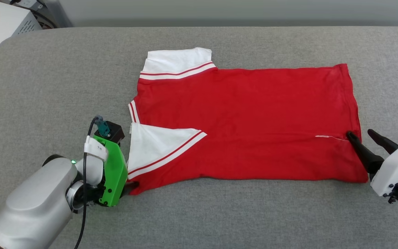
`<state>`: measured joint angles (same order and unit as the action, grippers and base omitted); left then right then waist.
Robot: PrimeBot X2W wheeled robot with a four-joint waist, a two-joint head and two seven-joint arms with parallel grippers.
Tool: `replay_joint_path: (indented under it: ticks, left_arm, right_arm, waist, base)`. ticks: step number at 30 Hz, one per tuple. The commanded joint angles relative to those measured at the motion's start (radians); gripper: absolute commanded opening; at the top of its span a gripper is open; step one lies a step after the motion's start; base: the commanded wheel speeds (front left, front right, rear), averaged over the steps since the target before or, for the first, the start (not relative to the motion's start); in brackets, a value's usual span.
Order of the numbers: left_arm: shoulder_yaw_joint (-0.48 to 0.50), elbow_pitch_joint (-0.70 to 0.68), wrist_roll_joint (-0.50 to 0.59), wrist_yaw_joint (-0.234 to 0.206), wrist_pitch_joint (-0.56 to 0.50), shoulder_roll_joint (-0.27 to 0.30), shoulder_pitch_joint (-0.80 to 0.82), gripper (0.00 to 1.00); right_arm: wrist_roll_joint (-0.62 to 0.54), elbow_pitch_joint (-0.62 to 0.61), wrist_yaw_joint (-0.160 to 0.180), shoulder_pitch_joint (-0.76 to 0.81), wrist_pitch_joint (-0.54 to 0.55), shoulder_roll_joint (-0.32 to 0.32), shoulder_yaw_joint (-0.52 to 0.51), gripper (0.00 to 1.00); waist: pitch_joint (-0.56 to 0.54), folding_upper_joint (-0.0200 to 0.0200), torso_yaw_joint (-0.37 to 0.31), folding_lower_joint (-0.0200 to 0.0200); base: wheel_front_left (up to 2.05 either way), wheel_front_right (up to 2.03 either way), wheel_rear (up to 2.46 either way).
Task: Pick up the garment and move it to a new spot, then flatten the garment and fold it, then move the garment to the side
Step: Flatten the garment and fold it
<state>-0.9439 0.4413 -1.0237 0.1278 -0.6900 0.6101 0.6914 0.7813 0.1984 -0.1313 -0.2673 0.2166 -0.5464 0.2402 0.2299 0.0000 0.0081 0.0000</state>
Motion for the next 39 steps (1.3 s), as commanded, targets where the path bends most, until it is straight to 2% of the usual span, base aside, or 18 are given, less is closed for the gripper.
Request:
replay_joint_path:
  ticks: [1, 3, 4, 5, 7, 8, 11, 18, 24, 29, 33, 38, 39]
  left_arm:
    - [-0.011, 0.020, -0.002, 0.002, 0.007, -0.012, -0.034, 1.00]
    - [-0.024, 0.040, 0.003, 0.002, 0.020, -0.018, -0.043, 1.00]
    - [-0.028, 0.044, 0.001, 0.002, 0.026, -0.021, -0.046, 0.91]
    - [-0.048, 0.045, 0.003, 0.003, 0.045, -0.021, -0.044, 0.00]
    - [-0.051, 0.032, -0.006, 0.003, 0.065, -0.014, -0.042, 0.00]
    - [-0.075, -0.001, 0.014, 0.003, 0.094, 0.018, -0.027, 0.00]
    - [-0.083, -0.039, 0.025, 0.003, 0.123, 0.038, -0.022, 0.00]
    - [-0.096, -0.134, 0.040, 0.003, 0.165, 0.076, -0.016, 0.00]
    - [-0.093, -0.182, 0.057, -0.009, 0.185, 0.084, -0.010, 0.00]
    - [-0.092, -0.199, 0.071, -0.018, 0.189, 0.079, 0.005, 0.00]
    - [-0.093, -0.202, 0.079, -0.019, 0.195, 0.068, 0.018, 0.00]
    - [-0.092, -0.188, 0.076, -0.019, 0.213, 0.059, 0.013, 0.00]
    - [-0.089, -0.183, 0.075, -0.020, 0.222, 0.059, 0.009, 0.00]
  right_arm:
    - [-0.005, -0.004, 0.001, 0.000, 0.003, 0.006, 0.001, 1.00]
    - [-0.006, -0.006, 0.001, -0.004, 0.007, 0.009, 0.005, 1.00]
    - [-0.008, -0.008, 0.001, -0.006, 0.008, 0.008, 0.006, 1.00]
    - [-0.031, -0.027, 0.001, -0.018, 0.005, -0.008, 0.007, 1.00]
    - [-0.035, -0.043, 0.001, -0.029, 0.013, -0.009, -0.003, 1.00]
    - [-0.059, -0.077, 0.001, -0.053, 0.044, -0.031, -0.009, 1.00]
    - [-0.072, -0.096, 0.001, -0.073, 0.104, -0.060, -0.020, 1.00]
    - [-0.054, -0.090, 0.001, -0.084, 0.424, -0.141, -0.012, 1.00]
    - [-0.044, -0.069, 0.001, -0.085, 0.603, -0.142, -0.004, 1.00]
    - [-0.071, 0.003, 0.001, -0.095, 0.625, -0.100, 0.005, 1.00]
    - [-0.079, 0.077, 0.001, -0.094, 0.590, -0.053, 0.017, 1.00]
    - [-0.061, 0.155, 0.001, -0.051, 0.545, -0.032, 0.050, 1.00]
    - [-0.053, 0.164, 0.001, -0.046, 0.530, -0.032, 0.054, 0.47]
  waist:
    - [0.013, 0.0000, -0.013, 0.0000]
    - [0.014, 0.0000, -0.016, 0.0000]
    - [0.014, 0.0000, -0.017, 0.0000]
    - [0.006, 0.0000, -0.014, 0.0000]
    - [-0.005, 0.0000, -0.012, 0.0000]
    - [-0.021, 0.0000, -0.009, 0.0000]
    - [-0.036, 0.0000, -0.003, 0.0000]
    - [-0.049, 0.0000, 0.011, 0.0000]
    - [-0.029, 0.0000, 0.022, 0.0000]
    - [0.002, 0.0000, 0.034, 0.0000]
    - [0.026, 0.0000, 0.048, 0.0000]
    - [0.034, 0.0000, 0.054, 0.0000]
    - [0.031, 0.0000, 0.052, 0.0000]
  base:
    - [0.00, 0.00, 0.00]
    - [0.00, 0.00, 0.00]
    - [0.00, 0.00, 0.00]
    - [0.00, 0.00, 0.00]
    - [0.00, 0.00, 0.00]
    - [0.00, 0.00, 0.00]
    - [0.00, 0.00, 0.00]
    - [0.00, 0.00, 0.00]
    - [0.00, 0.00, 0.00]
    - [0.00, 0.00, 0.00]
    - [0.00, 0.00, 0.00]
    - [0.00, 0.00, 0.00]
    - [0.00, 0.00, 0.00]
